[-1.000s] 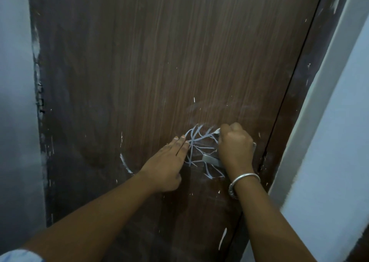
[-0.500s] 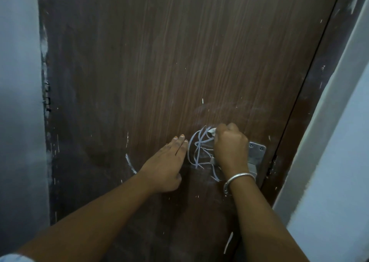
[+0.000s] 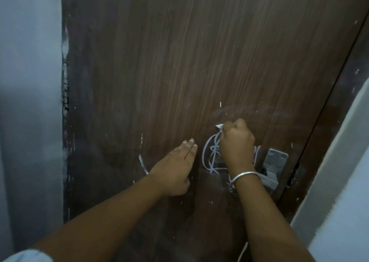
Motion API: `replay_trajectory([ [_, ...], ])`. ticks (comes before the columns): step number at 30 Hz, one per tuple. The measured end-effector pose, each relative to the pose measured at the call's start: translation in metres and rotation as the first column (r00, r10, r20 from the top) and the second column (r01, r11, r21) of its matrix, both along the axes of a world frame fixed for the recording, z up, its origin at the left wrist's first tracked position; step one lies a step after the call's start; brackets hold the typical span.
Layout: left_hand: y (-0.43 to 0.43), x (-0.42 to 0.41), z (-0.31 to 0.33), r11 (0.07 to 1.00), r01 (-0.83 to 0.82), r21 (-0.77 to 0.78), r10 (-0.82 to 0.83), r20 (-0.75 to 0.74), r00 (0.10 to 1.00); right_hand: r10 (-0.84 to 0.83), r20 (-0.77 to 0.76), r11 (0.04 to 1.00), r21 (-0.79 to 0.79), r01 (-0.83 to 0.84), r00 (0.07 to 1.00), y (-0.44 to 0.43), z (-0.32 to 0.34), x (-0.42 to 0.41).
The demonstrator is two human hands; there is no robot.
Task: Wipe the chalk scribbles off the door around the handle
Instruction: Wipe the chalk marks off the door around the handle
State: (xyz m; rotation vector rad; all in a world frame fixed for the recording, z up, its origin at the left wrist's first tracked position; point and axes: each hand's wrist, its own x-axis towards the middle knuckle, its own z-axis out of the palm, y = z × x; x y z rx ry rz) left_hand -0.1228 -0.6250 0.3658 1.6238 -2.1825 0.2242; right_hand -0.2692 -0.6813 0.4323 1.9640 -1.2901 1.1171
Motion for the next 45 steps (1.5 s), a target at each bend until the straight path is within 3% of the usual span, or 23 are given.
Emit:
replay_trajectory([
  [3, -0.002, -0.001, 0.001, 1.000, -0.005, -0.005, 0.005, 0.000, 1.000, 0.054, -0.228, 0.994, 0.100, -0.032, 0.972, 0.002, 0.001, 0.008],
  [5, -0.004, -0.001, 0.002, 1.000, 0.006, -0.010, -0.006, -0.014, 1.000, 0.022, -0.200, 0.996, 0.084, -0.005, 0.979, 0.000, 0.005, 0.003],
  [8, -0.005, -0.001, 0.002, 1.000, 0.016, 0.002, -0.016, -0.024, 1.000, -0.017, 0.003, 1.000, 0.019, 0.017, 1.000, -0.003, 0.008, -0.001],
  [12, -0.007, 0.000, 0.003, 1.000, 0.009, 0.003, -0.009, -0.009, 1.000, 0.043, -0.253, 0.984, 0.180, 0.003, 0.967, 0.007, -0.010, 0.020],
  [14, -0.007, 0.002, 0.003, 1.000, 0.005, -0.007, -0.005, -0.023, 1.000, 0.048, -0.304, 0.979, 0.203, 0.015, 0.952, 0.009, -0.011, 0.022],
  [19, -0.007, 0.009, -0.002, 1.000, -0.015, 0.007, 0.015, -0.005, 1.000, -0.082, -0.061, 0.990, 0.110, 0.089, 0.995, 0.005, -0.010, 0.020],
  [24, -0.007, 0.009, 0.000, 1.000, -0.020, 0.012, 0.021, -0.022, 1.000, 0.053, -0.381, 0.987, 0.159, 0.009, 0.923, 0.008, -0.029, 0.033],
  [30, -0.006, 0.003, 0.000, 1.000, 0.002, -0.016, -0.001, 0.010, 1.000, -0.037, -0.262, 0.998, 0.035, 0.047, 0.964, 0.003, -0.030, 0.028],
  [35, -0.004, 0.007, -0.004, 0.999, -0.026, -0.019, 0.027, 0.076, 0.997, 0.000, -0.598, 0.999, -0.037, -0.028, 0.801, 0.000, -0.051, 0.028],
  [38, -0.003, 0.007, -0.005, 0.998, -0.050, -0.027, 0.052, 0.064, 0.997, -0.075, -0.547, 0.994, -0.109, 0.018, 0.834, -0.003, -0.056, 0.025],
  [42, -0.003, 0.003, -0.001, 0.996, -0.034, -0.087, 0.041, 0.081, 0.996, -0.083, -0.402, 0.996, -0.043, 0.072, 0.912, 0.001, -0.075, 0.037],
  [45, -0.004, 0.003, 0.001, 0.991, -0.025, -0.128, 0.040, 0.120, 0.992, -0.038, -0.523, 0.997, 0.041, 0.070, 0.851, -0.005, -0.100, 0.032],
])
